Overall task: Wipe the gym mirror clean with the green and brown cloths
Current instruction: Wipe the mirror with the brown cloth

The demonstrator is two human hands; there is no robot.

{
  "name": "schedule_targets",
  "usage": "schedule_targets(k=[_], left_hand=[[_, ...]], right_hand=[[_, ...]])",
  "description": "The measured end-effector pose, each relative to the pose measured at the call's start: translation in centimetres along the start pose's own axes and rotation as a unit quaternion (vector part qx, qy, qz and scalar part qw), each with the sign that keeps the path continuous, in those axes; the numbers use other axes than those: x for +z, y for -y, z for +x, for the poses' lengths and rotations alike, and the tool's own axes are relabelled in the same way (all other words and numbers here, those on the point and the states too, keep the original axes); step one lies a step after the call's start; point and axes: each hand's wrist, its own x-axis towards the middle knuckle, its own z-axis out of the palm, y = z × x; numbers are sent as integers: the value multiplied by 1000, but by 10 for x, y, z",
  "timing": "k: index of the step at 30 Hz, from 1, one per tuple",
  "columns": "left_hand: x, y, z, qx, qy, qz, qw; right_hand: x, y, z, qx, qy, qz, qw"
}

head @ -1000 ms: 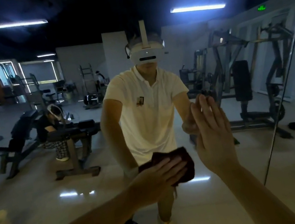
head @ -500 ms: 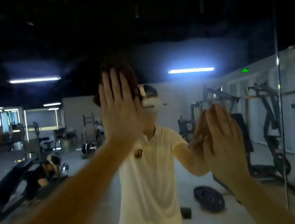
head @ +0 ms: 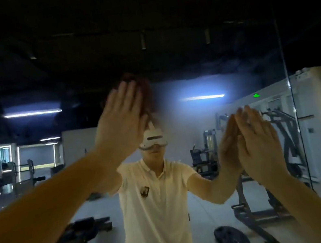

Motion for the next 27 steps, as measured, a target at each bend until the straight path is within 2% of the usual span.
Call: schedule_targets(k=[3, 5, 7, 9, 11, 13, 15, 18, 20, 21, 23, 25, 27], left_hand=[[-4, -14, 19, -108, -19, -71, 991], [-6, -62, 22, -107, -30, -112, 987], [-6, -116, 15, -30, -7, -116, 993], [-6, -155, -4, 95, 12, -131, 987], [1, -164, -24, 214, 27, -111, 970], [7, -141, -23, 284, 31, -72, 956], [6, -102, 2, 246, 5, -51, 968], [-3, -47, 53, 58, -16, 13, 998], [-7, -42, 72, -65, -19, -30, 997], [-9, -56, 78, -97, -26, -58, 993], [-10, -103, 82, -93, -34, -84, 992], [-7, -159, 67, -14, -11, -90, 996], [-5, -199, 37, 74, 4, -110, 991]], right_hand=[[9, -3, 2, -11, -22, 13, 1000], [12, -4, 1, -17, -27, 24, 999], [10, -9, 3, -20, -21, 41, 999], [7, -20, 6, -16, 0, 76, 997], [3, -29, 9, -21, 8, 95, 995], [-2, -35, 20, -26, 7, 69, 997], [-5, -39, 35, -24, 0, 31, 999], [3, -40, 37, -32, -8, 1, 999], [9, -42, 34, -44, -16, 2, 999], [10, -44, 33, -52, -20, 1, 998], [7, -51, 34, -77, -28, -1, 997], [5, -61, 34, -93, -31, 26, 995], [2, -69, 36, -98, -24, 106, 989]])
